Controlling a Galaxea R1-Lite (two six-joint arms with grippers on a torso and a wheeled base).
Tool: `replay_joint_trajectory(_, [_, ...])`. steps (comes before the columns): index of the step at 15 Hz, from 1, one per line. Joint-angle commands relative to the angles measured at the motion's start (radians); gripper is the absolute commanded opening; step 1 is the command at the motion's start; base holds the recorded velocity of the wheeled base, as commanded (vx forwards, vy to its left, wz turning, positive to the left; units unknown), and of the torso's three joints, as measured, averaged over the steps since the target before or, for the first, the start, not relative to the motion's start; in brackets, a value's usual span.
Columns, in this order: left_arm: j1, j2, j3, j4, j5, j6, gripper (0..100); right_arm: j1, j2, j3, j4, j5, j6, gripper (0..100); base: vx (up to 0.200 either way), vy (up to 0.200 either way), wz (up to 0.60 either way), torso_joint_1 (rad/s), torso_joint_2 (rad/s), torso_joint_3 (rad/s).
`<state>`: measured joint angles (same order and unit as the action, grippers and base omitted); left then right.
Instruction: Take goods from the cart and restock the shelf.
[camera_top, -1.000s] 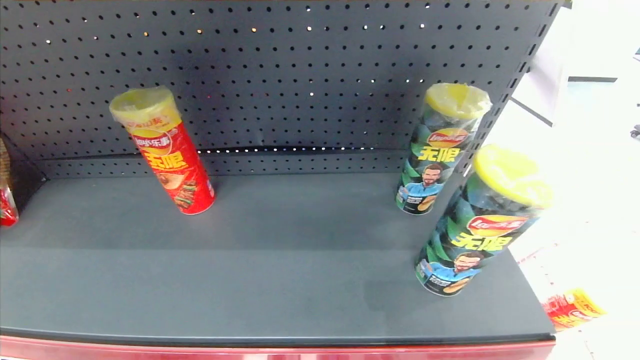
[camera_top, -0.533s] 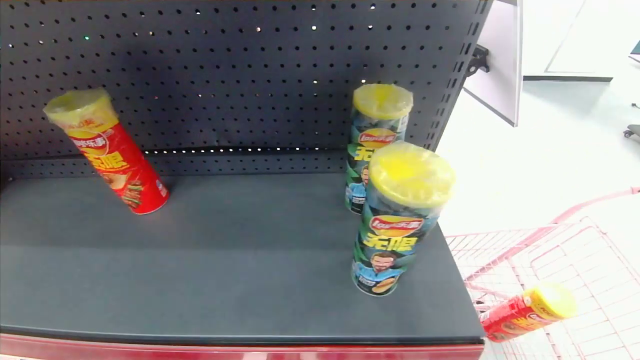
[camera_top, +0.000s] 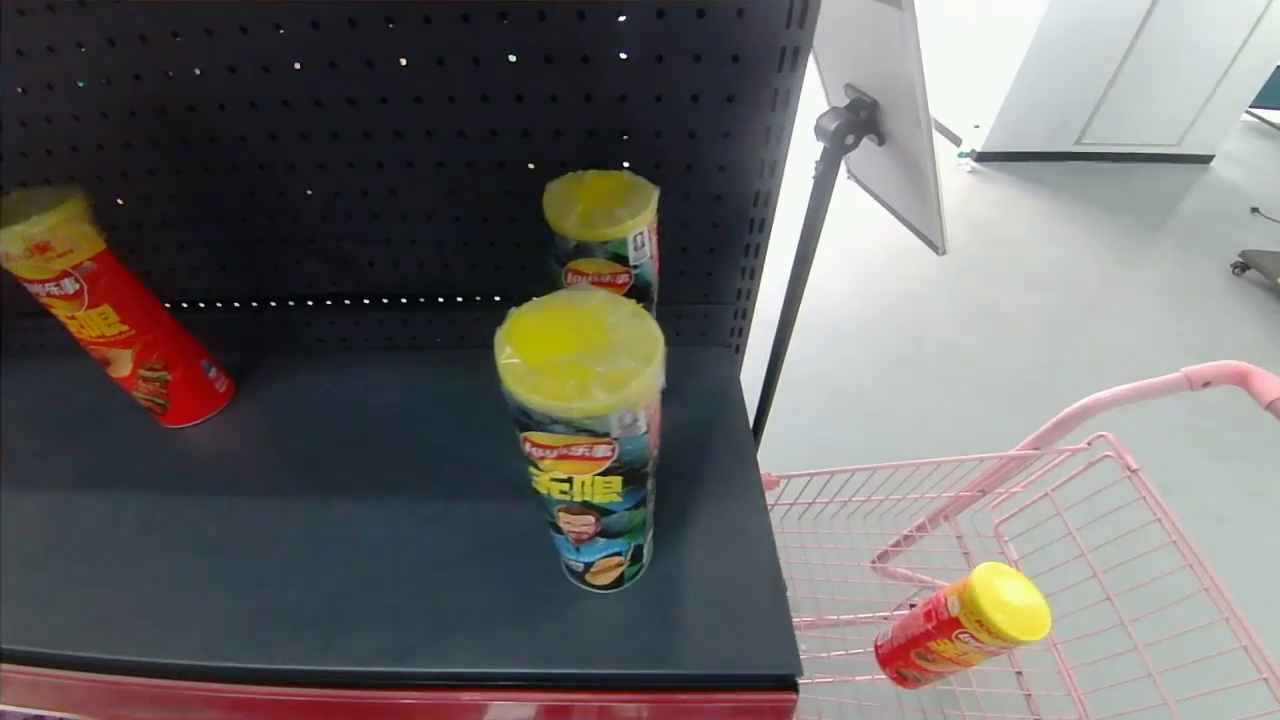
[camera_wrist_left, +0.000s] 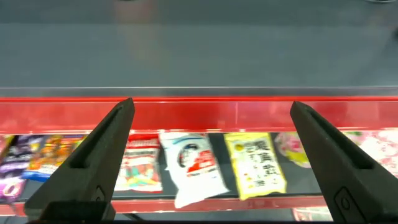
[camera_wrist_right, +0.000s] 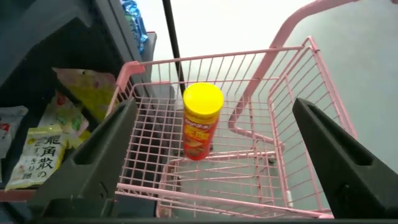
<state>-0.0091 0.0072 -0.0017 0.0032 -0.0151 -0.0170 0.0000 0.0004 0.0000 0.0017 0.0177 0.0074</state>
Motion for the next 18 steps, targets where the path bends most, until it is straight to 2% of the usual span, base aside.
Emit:
replay_joint_trajectory(1, [0.0, 0.0, 0.0, 0.0, 0.0, 0.0, 100, 0.0, 0.0, 0.0, 0.0, 0.001, 0.0, 100, 0.0, 0.0, 0.0, 0.0, 0.0, 0.0])
replay_joint_trajectory(18, [0.0, 0.0, 0.0, 0.0, 0.001, 0.002, 100, 0.0, 0.001, 0.0, 0.0, 0.002, -0.001, 100, 0.0, 0.0, 0.0, 0.0, 0.0, 0.0])
